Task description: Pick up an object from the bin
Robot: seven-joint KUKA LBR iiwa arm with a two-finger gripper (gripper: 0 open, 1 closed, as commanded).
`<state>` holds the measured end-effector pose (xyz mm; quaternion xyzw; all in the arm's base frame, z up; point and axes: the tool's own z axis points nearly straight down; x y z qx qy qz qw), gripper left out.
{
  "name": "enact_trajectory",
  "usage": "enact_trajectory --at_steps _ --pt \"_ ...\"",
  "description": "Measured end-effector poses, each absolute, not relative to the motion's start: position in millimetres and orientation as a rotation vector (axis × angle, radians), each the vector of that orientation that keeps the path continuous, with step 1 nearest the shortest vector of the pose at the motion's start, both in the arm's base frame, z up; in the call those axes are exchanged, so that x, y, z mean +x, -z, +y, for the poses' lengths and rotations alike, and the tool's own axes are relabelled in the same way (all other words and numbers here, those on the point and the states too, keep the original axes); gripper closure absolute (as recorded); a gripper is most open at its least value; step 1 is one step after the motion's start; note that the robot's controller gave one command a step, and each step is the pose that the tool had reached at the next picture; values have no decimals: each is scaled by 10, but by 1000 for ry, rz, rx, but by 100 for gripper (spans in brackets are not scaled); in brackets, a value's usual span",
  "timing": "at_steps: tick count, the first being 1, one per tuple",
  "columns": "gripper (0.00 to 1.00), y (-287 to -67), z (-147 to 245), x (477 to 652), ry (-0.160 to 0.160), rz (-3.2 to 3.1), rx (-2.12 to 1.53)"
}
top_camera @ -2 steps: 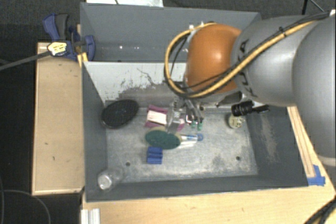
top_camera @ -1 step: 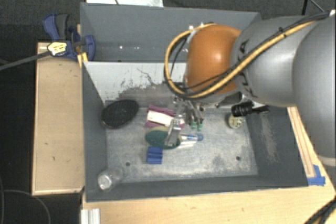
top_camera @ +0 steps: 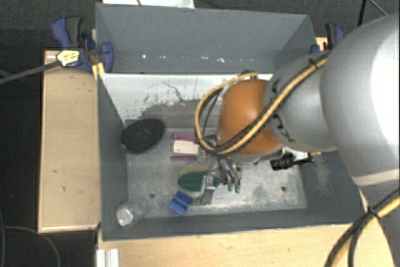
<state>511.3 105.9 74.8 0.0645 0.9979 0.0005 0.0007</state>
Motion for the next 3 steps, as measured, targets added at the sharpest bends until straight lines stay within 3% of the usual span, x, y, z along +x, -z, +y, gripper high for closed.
enact_trajectory --at_steps 1,3 --pt "100 -777 1064 5129 -3 3129 208" --pt "100 -2703 1206 5115 -6 3126 186"
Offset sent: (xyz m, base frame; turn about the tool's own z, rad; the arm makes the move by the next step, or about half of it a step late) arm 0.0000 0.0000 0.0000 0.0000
